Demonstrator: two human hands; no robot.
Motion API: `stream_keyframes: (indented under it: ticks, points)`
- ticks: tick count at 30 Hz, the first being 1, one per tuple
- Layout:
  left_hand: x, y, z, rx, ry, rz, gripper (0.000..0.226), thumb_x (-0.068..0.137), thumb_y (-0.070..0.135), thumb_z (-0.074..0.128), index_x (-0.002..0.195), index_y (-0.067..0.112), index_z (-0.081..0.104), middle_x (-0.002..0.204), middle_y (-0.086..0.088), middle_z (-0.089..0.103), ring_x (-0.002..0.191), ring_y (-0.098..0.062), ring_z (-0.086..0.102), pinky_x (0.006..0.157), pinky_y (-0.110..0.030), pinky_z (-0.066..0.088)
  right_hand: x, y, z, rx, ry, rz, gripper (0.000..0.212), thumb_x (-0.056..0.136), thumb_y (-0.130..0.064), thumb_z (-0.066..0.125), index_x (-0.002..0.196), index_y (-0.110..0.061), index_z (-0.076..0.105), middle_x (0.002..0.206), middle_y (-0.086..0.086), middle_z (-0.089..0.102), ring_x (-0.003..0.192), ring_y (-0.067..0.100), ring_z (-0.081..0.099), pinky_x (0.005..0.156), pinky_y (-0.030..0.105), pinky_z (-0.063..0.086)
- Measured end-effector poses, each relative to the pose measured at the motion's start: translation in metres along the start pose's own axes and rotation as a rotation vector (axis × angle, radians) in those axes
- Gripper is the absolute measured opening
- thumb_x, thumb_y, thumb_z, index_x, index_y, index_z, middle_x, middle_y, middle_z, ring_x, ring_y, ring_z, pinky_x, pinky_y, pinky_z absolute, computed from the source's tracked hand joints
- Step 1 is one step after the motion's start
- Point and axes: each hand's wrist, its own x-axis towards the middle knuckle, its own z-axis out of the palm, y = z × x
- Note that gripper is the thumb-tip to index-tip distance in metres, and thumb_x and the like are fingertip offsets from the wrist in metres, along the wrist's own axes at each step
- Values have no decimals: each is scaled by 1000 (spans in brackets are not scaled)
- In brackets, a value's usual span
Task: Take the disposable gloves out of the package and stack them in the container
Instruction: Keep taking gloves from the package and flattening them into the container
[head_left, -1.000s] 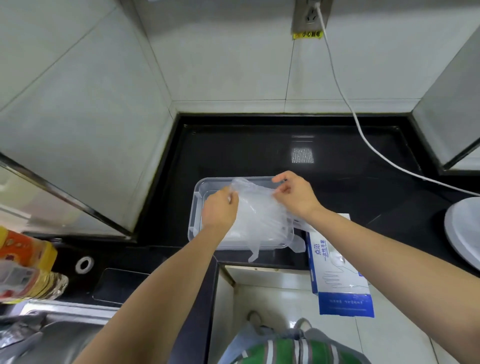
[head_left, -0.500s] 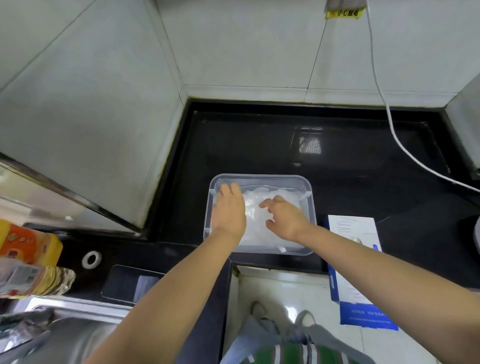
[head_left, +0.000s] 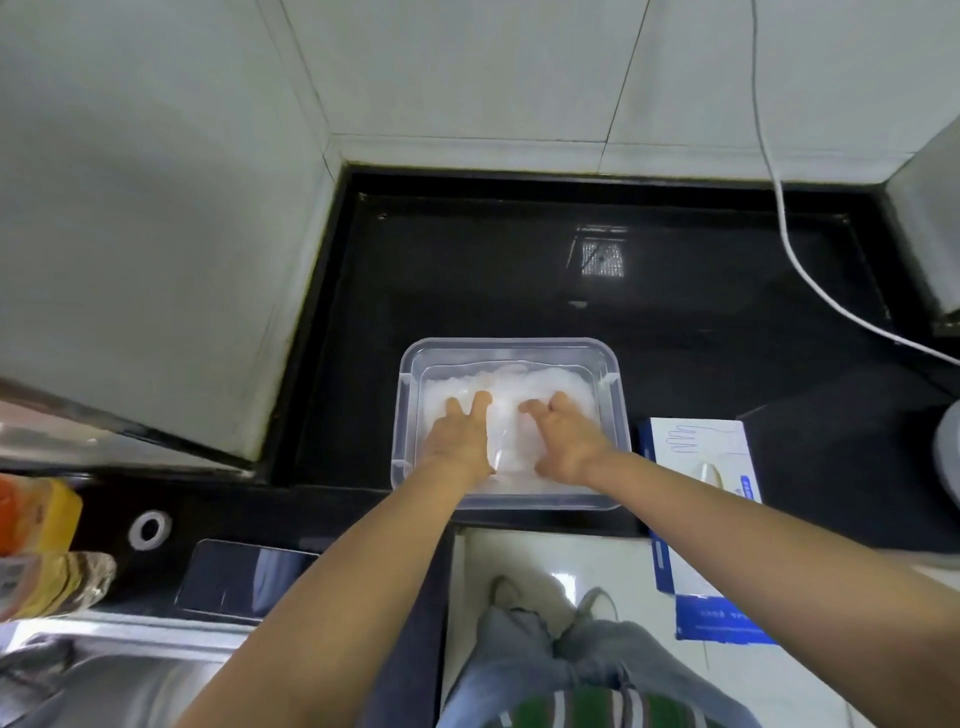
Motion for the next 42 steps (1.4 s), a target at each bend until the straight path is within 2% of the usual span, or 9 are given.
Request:
stream_keyframes:
  ticks: [10, 14, 18, 22, 25, 30, 33, 37, 42]
  points:
    - [0, -3, 5, 34, -144, -23, 90, 93, 24, 61, 152, 40, -6, 160, -9, -10, 143, -37, 19, 112, -45, 32, 11, -1, 9, -58, -179, 37, 95, 91, -29, 66, 156, -31, -4, 156, 13, 7, 143, 35, 24, 116, 42, 32]
    - [-3, 0, -4, 31, -137, -44, 85, 92, 30, 61, 152, 39, 1, 159, -13, 4, 135, -36, 35, 102, -41, 43, -4, -2, -2, 9, -119, -25, 80, 96, -28, 60, 157, -20, 10, 156, 12, 23, 142, 31, 29, 114, 38, 31]
    - [-17, 12, -16, 30, 166, -20, 57, 95, 40, 56, 145, 26, 34, 135, -8, 52, 114, -26, 57, 86, -32, 51, -25, -1, -15, 87, 189, -172, 49, 97, -22, 56, 144, -19, 45, 143, 7, 49, 132, 24, 41, 109, 32, 34]
    - [-41, 51, -26, -147, 437, 13, 33, 98, 35, 51, 128, 21, 56, 117, -4, 66, 101, -21, 65, 82, -27, 51, -53, 13, -27, 279, 597, -300, 22, 93, -14, 57, 110, -21, 70, 102, -6, 63, 94, 8, 50, 82, 22, 40]
    - [-60, 93, -23, -176, 503, 115, 22, 98, 32, 49, 115, 21, 58, 100, -4, 69, 87, -23, 64, 72, -32, 49, -79, 42, -31, 400, 702, -208, 13, 92, -13, 57, 94, -17, 69, 85, -9, 59, 75, 10, 53, 68, 28, 45]
    - [-91, 150, 6, -277, 476, 347, 7, 97, 26, 51, 99, 19, 54, 76, -1, 63, 68, -19, 58, 65, -33, 51, -108, 111, -7, 276, 535, 113, 19, 95, -17, 49, 88, -13, 67, 87, 3, 69, 75, 19, 62, 66, 31, 49]
    - [-101, 171, 33, -238, 307, 411, 13, 97, 24, 50, 108, 17, 53, 72, -2, 59, 64, -18, 53, 67, -33, 49, -120, 138, 14, 171, 346, 230, 20, 95, -17, 50, 106, -15, 66, 103, 9, 67, 83, 25, 65, 74, 33, 54]
    - [-104, 180, 57, -224, 119, 319, 29, 96, 21, 49, 124, 17, 46, 95, -13, 68, 79, -29, 61, 71, -37, 49, -124, 140, 27, 68, 241, 221, 25, 98, -12, 40, 121, -10, 50, 114, 15, 55, 94, 31, 61, 82, 39, 52]
    - [-101, 177, 69, -224, 14, 221, 58, 96, 24, 48, 150, 30, 28, 117, -11, 63, 106, -31, 59, 85, -38, 46, -114, 136, 37, 18, 237, 223, 19, 98, -14, 43, 115, -8, 45, 109, 14, 63, 89, 28, 62, 71, 32, 47]
